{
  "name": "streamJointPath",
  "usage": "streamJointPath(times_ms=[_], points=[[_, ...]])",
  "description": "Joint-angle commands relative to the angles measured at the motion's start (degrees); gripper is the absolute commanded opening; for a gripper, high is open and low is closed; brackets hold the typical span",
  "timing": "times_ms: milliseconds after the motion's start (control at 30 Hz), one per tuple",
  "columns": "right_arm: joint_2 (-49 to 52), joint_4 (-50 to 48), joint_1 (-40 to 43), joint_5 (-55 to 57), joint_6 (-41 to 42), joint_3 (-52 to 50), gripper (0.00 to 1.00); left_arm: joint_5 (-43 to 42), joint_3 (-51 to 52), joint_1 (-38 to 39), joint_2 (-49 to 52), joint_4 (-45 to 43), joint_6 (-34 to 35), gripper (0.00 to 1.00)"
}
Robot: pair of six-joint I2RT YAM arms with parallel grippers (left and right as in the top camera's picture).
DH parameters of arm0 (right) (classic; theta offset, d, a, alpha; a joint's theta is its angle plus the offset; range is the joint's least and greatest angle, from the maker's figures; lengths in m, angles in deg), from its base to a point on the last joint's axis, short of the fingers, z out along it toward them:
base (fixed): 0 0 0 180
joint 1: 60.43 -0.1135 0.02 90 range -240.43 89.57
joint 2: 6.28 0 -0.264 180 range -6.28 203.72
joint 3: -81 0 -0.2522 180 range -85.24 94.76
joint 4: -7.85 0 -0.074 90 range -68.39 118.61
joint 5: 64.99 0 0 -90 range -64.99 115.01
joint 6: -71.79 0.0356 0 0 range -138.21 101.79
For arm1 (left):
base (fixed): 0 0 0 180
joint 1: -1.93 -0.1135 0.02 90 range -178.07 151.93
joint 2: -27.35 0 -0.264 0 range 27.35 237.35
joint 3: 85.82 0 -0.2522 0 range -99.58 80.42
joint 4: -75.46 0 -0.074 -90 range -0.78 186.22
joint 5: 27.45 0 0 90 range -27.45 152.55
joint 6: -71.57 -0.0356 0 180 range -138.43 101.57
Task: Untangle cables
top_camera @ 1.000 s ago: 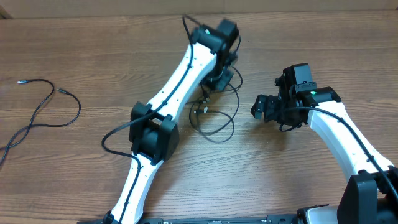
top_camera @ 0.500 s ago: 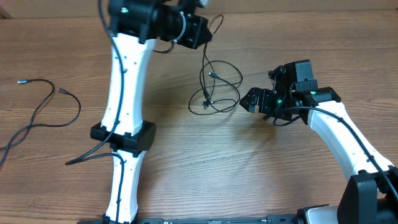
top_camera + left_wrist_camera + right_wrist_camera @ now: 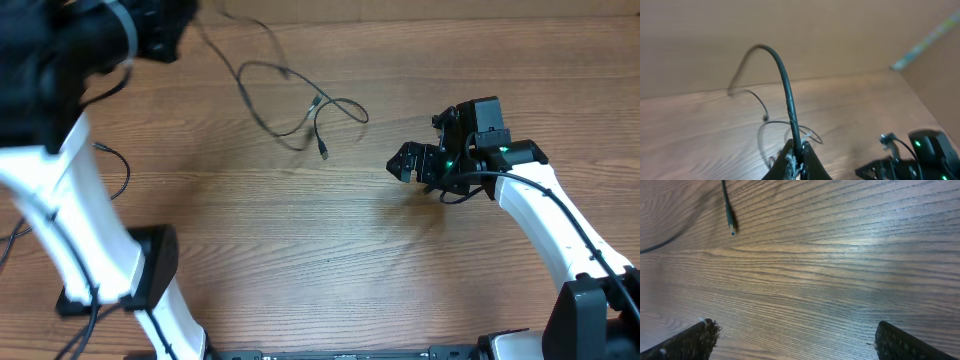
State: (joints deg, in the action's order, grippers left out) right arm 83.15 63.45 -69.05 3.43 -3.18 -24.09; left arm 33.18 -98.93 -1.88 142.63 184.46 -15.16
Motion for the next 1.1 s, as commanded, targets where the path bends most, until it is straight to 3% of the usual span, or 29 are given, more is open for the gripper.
streamJointPath(times_ms=[0, 167, 367, 567, 900, 1067], points=[[-0.26, 0.02, 0.17, 0.52, -0.02, 1.07, 0.99, 8.81, -0.46, -2.73, -3.76, 1.55, 6.47, 0.04], [-0.26, 0.24, 0.17, 0.52, -0.02, 1.07, 0.99, 11.23, -0.28, -5.20, -5.92, 1.55, 11.13, 0.04], [-0.26, 0.44, 0.17, 0.48, -0.02, 1.07, 1.00, 12.76, 2.45, -5.53, -5.92, 1.55, 11.56, 0.04], [-0.26, 0.31, 0.00, 0.50, -0.02, 1.07, 1.00, 3.65, 7.41, -5.53, -5.90, 1.44, 9.92, 0.04], [-0.26, 0.42, 0.02, 0.52, -0.02, 1.07, 1.00, 4.74, 7.80, -7.58, -5.92, -0.70, 8.57, 0.04], [-0.26, 0.48, 0.02, 0.55, -0.04, 1.07, 1.00, 24.92, 7.82, -9.97, -5.90, -1.07, 11.10, 0.04]])
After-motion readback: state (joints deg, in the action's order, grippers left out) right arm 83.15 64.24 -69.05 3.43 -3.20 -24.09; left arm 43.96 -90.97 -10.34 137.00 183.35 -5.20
